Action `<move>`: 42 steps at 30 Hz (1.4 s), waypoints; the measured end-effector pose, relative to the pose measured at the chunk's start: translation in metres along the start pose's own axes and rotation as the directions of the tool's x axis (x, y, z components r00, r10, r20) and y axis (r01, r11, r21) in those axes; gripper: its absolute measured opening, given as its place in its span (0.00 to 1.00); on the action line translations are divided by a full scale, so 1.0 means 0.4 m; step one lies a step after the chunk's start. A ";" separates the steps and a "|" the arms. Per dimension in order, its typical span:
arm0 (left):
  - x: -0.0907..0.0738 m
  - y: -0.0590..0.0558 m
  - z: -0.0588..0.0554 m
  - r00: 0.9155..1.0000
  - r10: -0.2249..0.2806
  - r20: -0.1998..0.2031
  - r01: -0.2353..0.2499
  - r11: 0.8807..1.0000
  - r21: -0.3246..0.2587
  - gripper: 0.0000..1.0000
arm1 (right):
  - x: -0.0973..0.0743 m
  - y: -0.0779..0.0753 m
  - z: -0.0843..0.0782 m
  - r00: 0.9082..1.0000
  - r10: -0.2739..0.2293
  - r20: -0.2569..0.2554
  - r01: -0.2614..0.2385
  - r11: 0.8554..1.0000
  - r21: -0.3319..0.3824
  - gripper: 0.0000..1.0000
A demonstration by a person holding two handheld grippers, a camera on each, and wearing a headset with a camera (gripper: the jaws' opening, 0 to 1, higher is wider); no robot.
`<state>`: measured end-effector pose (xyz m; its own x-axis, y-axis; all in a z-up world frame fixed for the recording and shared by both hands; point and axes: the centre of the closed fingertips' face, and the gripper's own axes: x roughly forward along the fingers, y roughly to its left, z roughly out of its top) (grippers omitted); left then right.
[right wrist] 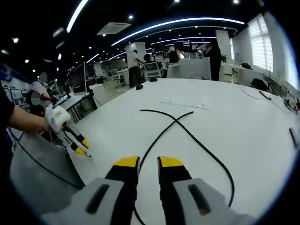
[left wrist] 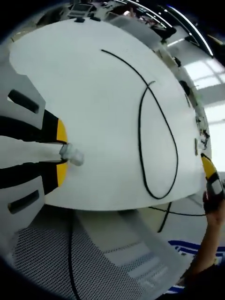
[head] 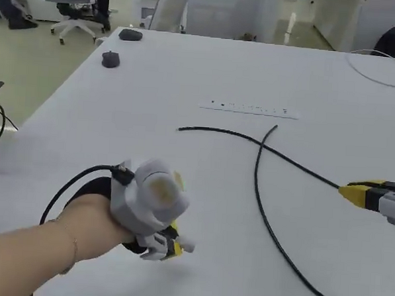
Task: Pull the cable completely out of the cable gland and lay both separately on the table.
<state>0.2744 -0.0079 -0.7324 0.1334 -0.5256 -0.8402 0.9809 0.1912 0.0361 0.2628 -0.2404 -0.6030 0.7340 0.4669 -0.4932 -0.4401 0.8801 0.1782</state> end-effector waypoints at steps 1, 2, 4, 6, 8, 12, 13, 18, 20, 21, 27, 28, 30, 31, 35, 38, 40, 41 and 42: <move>0.015 0.004 -0.003 1.000 -0.012 0.008 0.012 0.999 -0.034 0.15 | -0.017 0.010 -0.006 1.000 -0.007 0.002 0.007 1.000 -0.004 0.15; 0.027 0.006 -0.007 1.000 -0.021 0.015 0.022 0.996 -0.084 0.15 | -0.036 0.028 -0.017 1.000 -0.011 0.000 0.011 1.000 -0.010 0.15; 0.040 0.016 -0.015 1.000 -0.019 0.012 0.020 0.993 -0.113 0.15 | -0.057 0.053 -0.036 1.000 -0.009 -0.013 0.008 1.000 -0.024 0.15; 0.050 0.021 -0.020 1.000 -0.023 0.016 0.025 0.988 -0.150 0.15 | -0.077 0.079 -0.054 1.000 -0.009 -0.018 0.009 0.999 -0.034 0.14; 0.058 0.018 -0.026 0.999 -0.037 0.020 0.040 0.982 -0.185 0.15 | -0.090 0.099 -0.064 1.000 -0.009 -0.012 0.009 1.000 -0.011 0.14; 0.062 0.016 -0.032 0.998 -0.057 0.011 0.058 0.986 -0.155 0.16 | -0.095 0.130 -0.065 1.000 -0.005 -0.011 0.005 1.000 -0.008 0.13; 0.057 0.007 -0.036 0.998 -0.070 -0.003 0.068 0.977 -0.200 0.17 | -0.096 0.139 -0.063 1.000 -0.003 -0.016 0.003 1.000 -0.015 0.14; -0.009 -0.008 -0.023 0.996 -0.079 0.046 0.087 0.970 -0.227 0.22 | -0.102 0.177 -0.036 1.000 0.019 -0.001 -0.019 0.999 -0.027 0.15; -0.055 -0.021 -0.025 0.995 -0.089 0.044 0.097 0.968 -0.230 0.21 | -0.103 0.195 -0.028 1.000 0.028 0.000 -0.028 0.999 -0.041 0.15; -0.073 -0.025 -0.026 0.995 -0.087 0.045 0.096 0.968 -0.233 0.22 | -0.104 0.202 -0.028 0.999 0.032 -0.002 -0.032 0.999 -0.044 0.15; -0.238 -0.065 -0.057 0.998 -0.059 0.037 0.065 0.972 -0.226 0.27 | -0.098 0.253 -0.053 0.995 0.070 -0.074 -0.076 0.994 -0.077 0.16; -0.260 -0.070 -0.059 0.997 -0.051 0.051 0.062 0.968 -0.243 0.28 | -0.097 0.259 -0.058 0.993 0.075 -0.087 -0.082 0.993 -0.080 0.16; -0.312 -0.083 -0.066 0.996 -0.031 0.088 0.056 0.953 -0.299 0.30 | -0.094 0.271 -0.073 0.989 0.087 -0.118 -0.096 0.993 -0.072 0.16; -0.341 -0.093 -0.079 0.995 -0.028 0.093 0.057 0.946 -0.320 0.31 | -0.094 0.277 -0.078 0.987 0.094 -0.129 -0.103 0.993 -0.065 0.17; -0.410 -0.106 -0.112 0.989 0.039 0.142 0.023 0.914 -0.405 0.31 | -0.094 0.307 -0.119 0.972 0.121 -0.203 -0.130 0.991 -0.031 0.19; -0.444 -0.117 -0.140 0.982 0.090 0.167 -0.003 0.887 -0.461 0.29 | -0.094 0.326 -0.138 0.966 0.144 -0.217 -0.151 0.988 -0.013 0.23; -0.461 -0.122 -0.150 0.972 0.133 0.192 -0.017 0.860 -0.509 0.31 | -0.096 0.331 -0.148 0.963 0.148 -0.227 -0.152 0.988 0.003 0.23; -0.467 -0.121 -0.154 0.968 0.154 0.199 -0.027 0.850 -0.526 0.32 | -0.096 0.332 -0.151 0.962 0.148 -0.228 -0.151 0.989 0.006 0.24; -0.475 -0.117 -0.159 0.961 0.188 0.201 -0.051 0.839 -0.542 0.33 | -0.097 0.334 -0.153 0.962 0.148 -0.229 -0.148 0.989 0.019 0.24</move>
<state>0.1943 0.1356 -0.6090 0.3413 -0.6358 -0.6923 0.7394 0.6363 -0.2198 0.1436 -0.1462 -0.6122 0.5221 0.5600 -0.6433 -0.5338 0.8028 0.2656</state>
